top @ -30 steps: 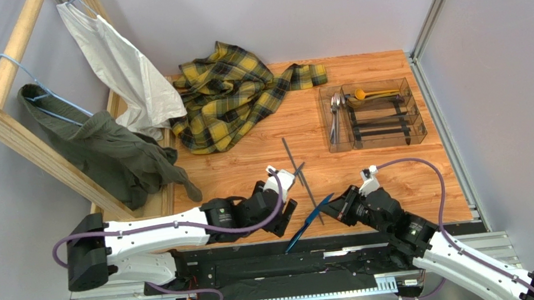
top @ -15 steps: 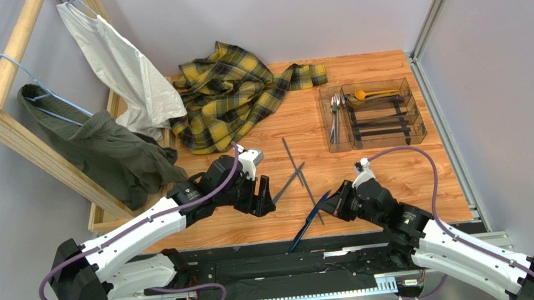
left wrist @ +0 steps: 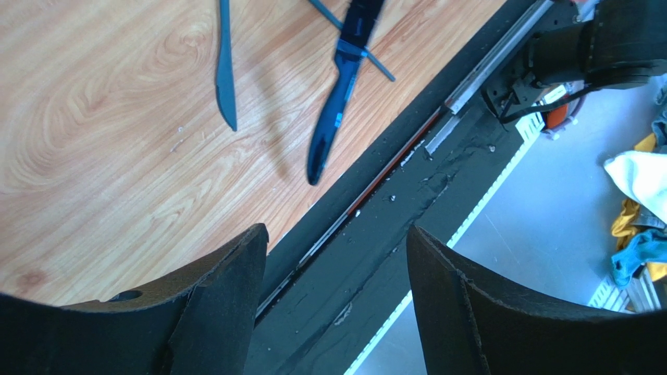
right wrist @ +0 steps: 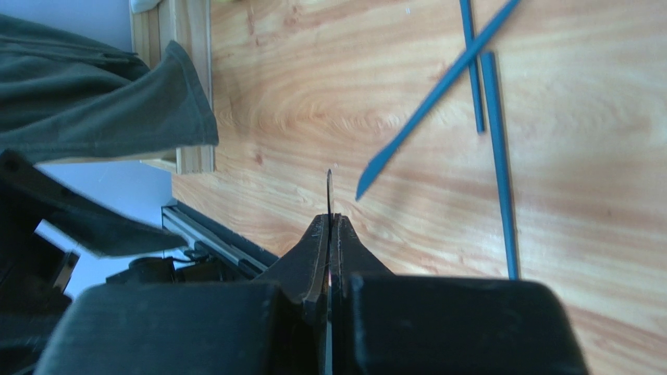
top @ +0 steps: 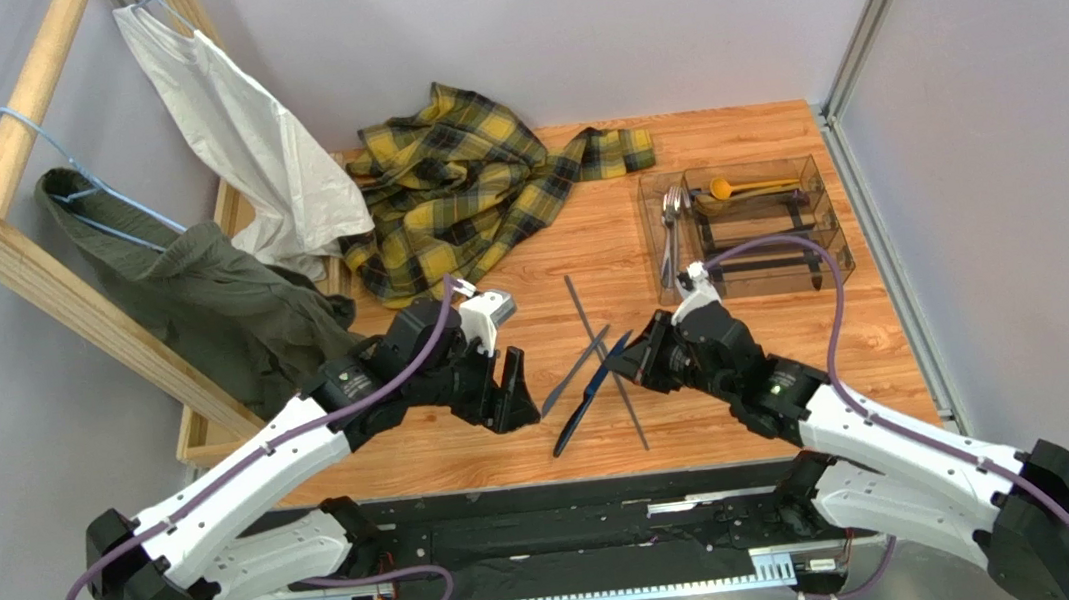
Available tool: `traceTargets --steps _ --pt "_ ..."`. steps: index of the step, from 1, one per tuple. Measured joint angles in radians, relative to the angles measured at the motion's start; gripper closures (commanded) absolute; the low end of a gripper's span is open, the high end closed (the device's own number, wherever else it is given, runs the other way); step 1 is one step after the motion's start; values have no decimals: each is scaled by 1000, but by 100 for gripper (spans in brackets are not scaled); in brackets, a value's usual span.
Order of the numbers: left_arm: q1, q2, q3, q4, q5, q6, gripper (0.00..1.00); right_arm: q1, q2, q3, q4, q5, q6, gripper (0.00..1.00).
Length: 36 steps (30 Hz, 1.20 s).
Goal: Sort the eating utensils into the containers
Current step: Place the knife in the storage box.
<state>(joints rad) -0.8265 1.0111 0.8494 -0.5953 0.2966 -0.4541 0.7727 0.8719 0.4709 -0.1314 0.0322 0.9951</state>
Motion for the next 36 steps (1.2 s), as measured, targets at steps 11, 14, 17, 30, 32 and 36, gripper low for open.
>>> traceTargets --steps 11,14,17,30,32,36 --pt "84 -72 44 -105 46 64 27 -231 277 183 110 -153 -66 100" --pt "92 -74 43 -113 61 72 27 -298 337 258 114 -199 -87 100" --pt "97 -83 42 -119 66 76 27 -364 373 326 113 -235 -109 100" --pt "101 -151 21 -121 60 74 27 -748 423 454 93 -338 -148 100" --pt "101 -156 19 -120 59 74 27 -820 426 459 79 -355 -152 100" --pt "102 -162 16 -120 57 74 27 -950 433 460 61 -365 -156 100"
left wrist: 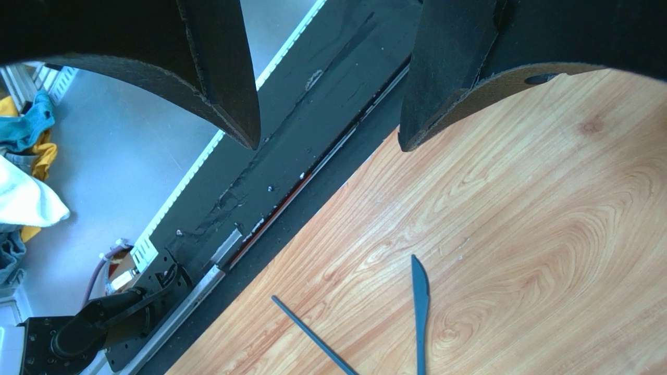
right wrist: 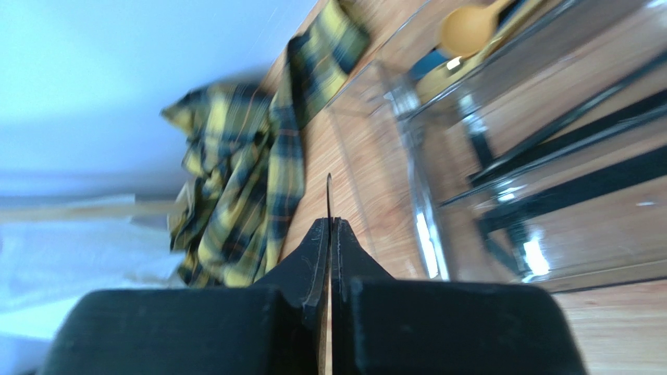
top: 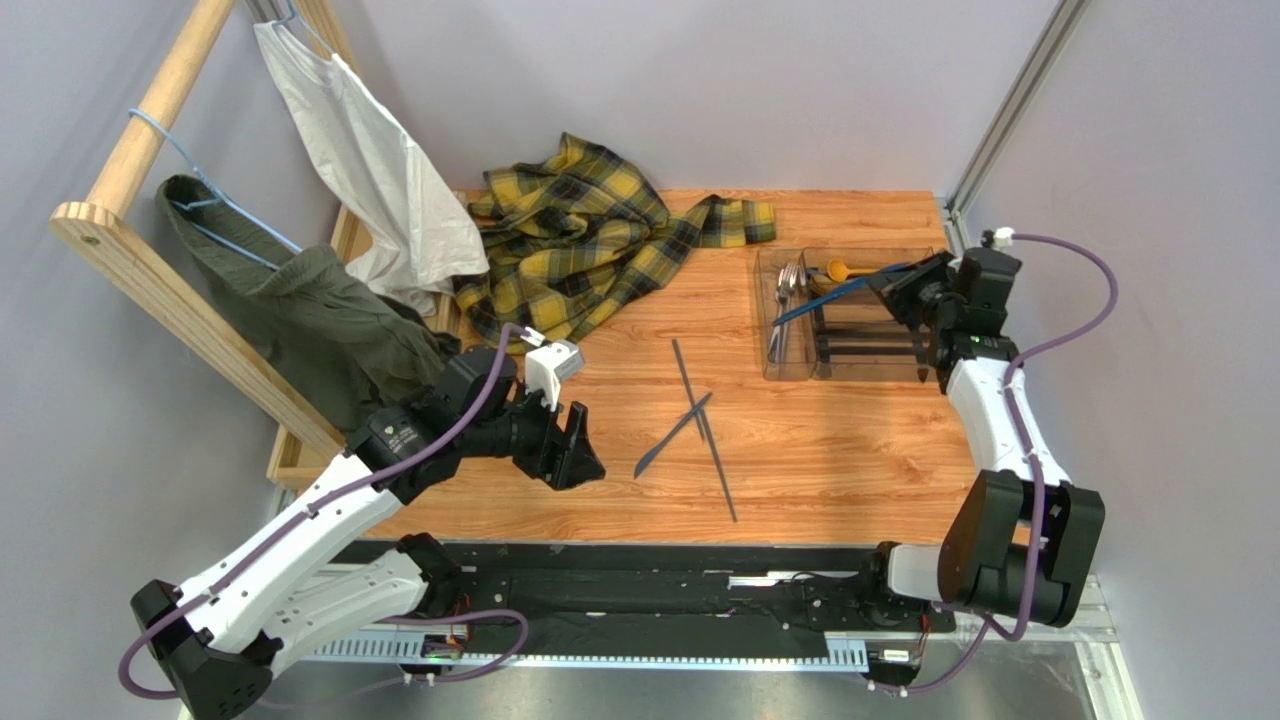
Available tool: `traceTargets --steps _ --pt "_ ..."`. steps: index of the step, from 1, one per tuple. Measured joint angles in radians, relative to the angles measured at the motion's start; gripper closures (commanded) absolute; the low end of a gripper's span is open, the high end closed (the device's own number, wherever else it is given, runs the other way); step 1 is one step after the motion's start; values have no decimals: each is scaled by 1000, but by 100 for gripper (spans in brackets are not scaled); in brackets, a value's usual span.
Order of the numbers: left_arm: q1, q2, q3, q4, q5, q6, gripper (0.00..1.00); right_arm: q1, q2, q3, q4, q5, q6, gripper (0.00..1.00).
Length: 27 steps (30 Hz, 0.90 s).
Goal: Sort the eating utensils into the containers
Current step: Place the knife in the storage box.
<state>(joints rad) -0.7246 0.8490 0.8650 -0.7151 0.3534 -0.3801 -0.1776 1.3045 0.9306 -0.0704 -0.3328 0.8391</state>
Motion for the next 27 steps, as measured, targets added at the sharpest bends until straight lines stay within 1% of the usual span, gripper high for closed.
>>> traceTargets --steps 5,10,16,27 --pt "0 -9 -1 0 -1 0 27 -109 22 7 -2 5 -2 100" --pt "0 -33 -2 0 -11 -1 27 -178 72 22 0 15 3 100" --pt "0 -36 -3 0 -11 -3 27 -198 126 43 2 69 7 100" --pt "0 -34 -3 0 -11 -3 27 -196 200 75 31 100 32 100"
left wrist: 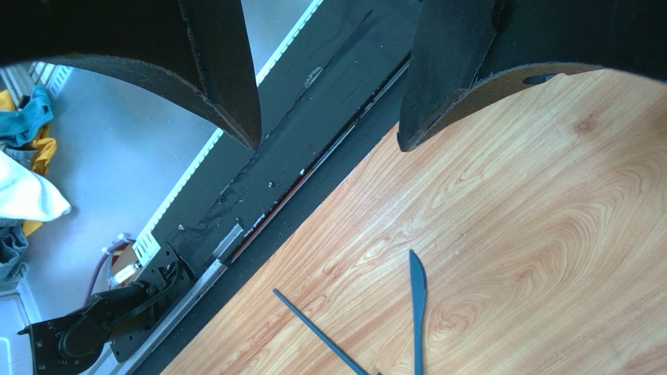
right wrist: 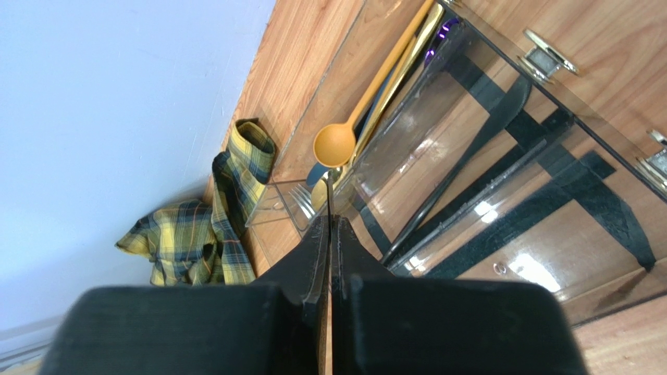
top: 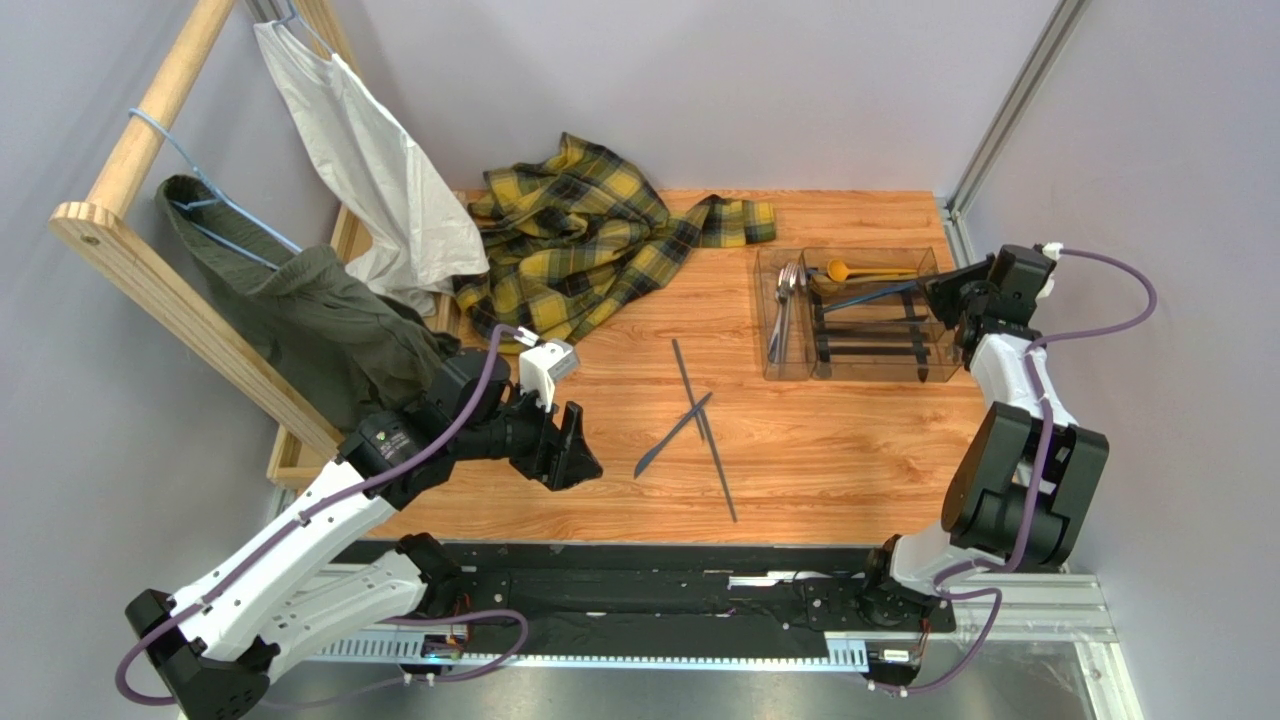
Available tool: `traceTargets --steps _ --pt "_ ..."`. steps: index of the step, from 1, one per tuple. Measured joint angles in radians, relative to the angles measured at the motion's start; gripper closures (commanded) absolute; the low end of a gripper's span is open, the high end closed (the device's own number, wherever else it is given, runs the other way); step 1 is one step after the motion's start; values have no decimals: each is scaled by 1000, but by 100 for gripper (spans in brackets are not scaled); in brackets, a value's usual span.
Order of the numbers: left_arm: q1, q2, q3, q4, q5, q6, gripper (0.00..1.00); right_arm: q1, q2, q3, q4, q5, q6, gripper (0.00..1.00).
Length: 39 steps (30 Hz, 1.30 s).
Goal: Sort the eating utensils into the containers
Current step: Place the knife in the storage box.
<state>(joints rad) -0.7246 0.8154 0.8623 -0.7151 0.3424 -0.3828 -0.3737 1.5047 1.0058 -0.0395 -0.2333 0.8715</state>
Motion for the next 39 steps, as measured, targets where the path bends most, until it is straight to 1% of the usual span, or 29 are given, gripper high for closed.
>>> traceTargets --steps 8,14,23,26,28,29,32,33,35,39 --pt "0 0 0 0 1 0 27 33 66 84 3 35 3 100" --pt "0 0 0 0 1 0 27 64 101 81 11 55 2 100" --pt "0 0 0 0 1 0 27 80 113 21 42 94 2 100" --pt "0 0 0 1 1 0 27 83 114 21 42 98 -2 98" --pt "0 0 0 0 1 0 27 84 114 21 42 101 -2 90" --pt "0 0 0 1 1 0 27 84 114 21 40 101 -3 83" --pt "0 0 0 1 1 0 27 84 114 20 38 99 -5 75" --pt "0 -1 0 1 1 0 27 84 110 8 51 101 -5 69" --pt "0 -2 0 0 1 0 27 85 93 -26 64 103 -1 61" --pt "0 -7 0 0 0 0 27 85 38 -95 62 109 10 52"
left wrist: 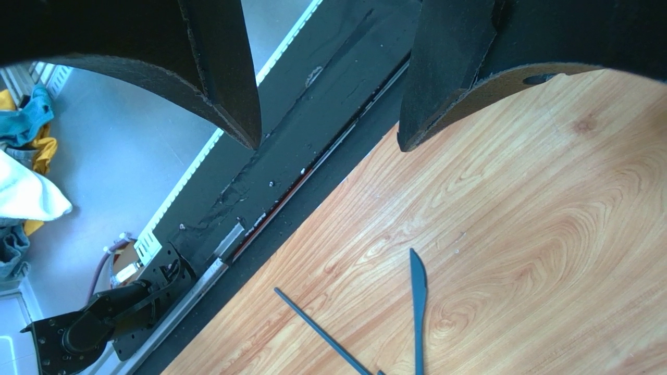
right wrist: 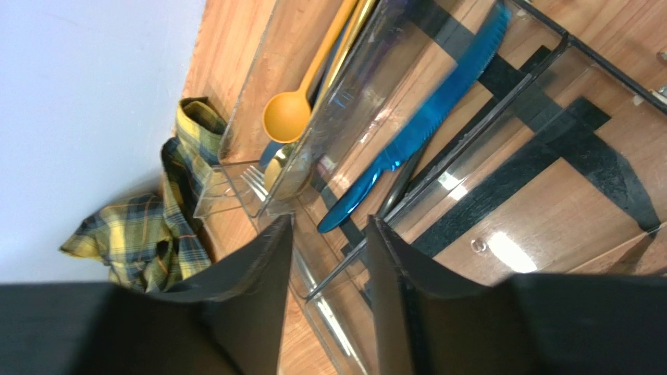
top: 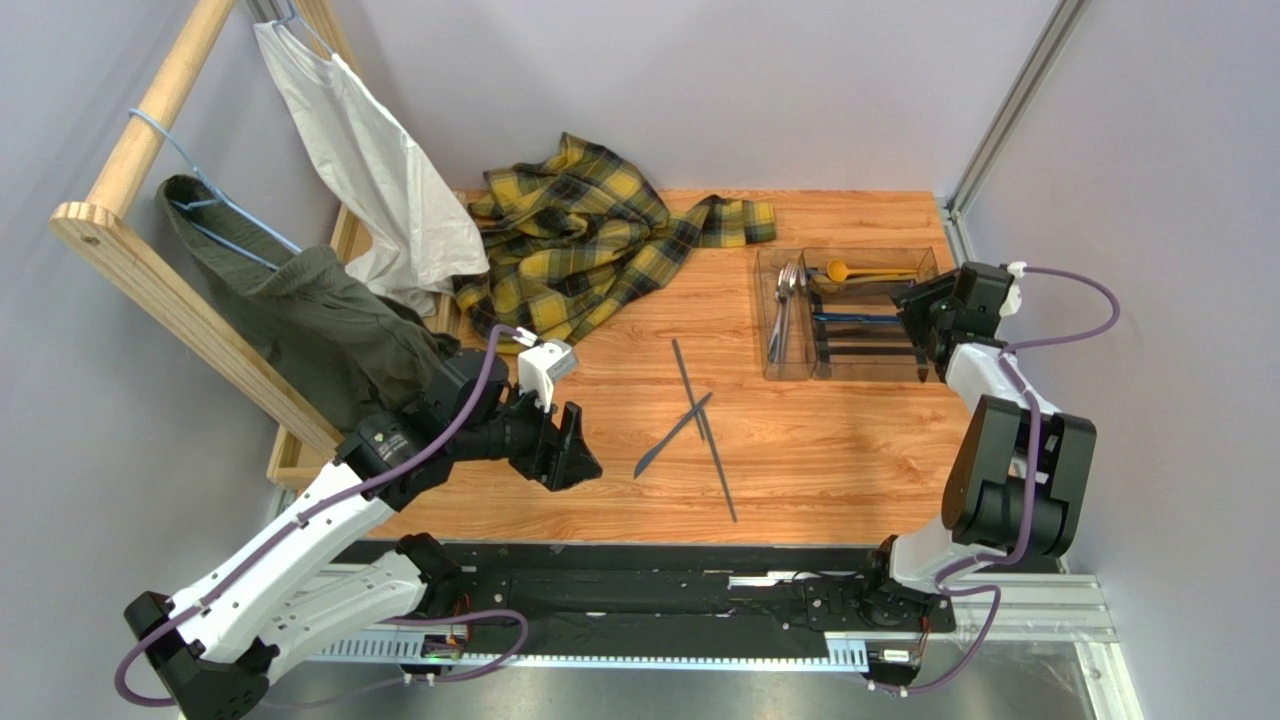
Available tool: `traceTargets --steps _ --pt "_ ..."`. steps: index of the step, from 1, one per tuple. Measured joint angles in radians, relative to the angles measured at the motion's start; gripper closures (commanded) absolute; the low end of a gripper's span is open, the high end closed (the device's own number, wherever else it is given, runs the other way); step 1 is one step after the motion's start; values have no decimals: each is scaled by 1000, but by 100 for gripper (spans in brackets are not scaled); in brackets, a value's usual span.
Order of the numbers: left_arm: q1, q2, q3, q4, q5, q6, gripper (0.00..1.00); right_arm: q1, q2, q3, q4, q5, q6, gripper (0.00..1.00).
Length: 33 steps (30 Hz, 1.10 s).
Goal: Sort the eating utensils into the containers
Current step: Place the knife in the storage box, then pick up the knife at the center of the board.
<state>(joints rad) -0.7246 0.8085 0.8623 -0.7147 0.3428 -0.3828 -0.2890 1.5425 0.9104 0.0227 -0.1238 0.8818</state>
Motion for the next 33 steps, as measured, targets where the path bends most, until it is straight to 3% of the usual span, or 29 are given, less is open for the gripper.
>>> traceTargets --steps 8,23,33 --pt "0 0 0 0 -4 0 26 0 -97 -5 5 -18 15 41" --pt "1 40 0 0 -31 -1 26 91 -447 -226 31 -135 10 34" --pt "1 72 0 -2 -58 -2 26 156 -792 -378 -135 -212 -66 27"
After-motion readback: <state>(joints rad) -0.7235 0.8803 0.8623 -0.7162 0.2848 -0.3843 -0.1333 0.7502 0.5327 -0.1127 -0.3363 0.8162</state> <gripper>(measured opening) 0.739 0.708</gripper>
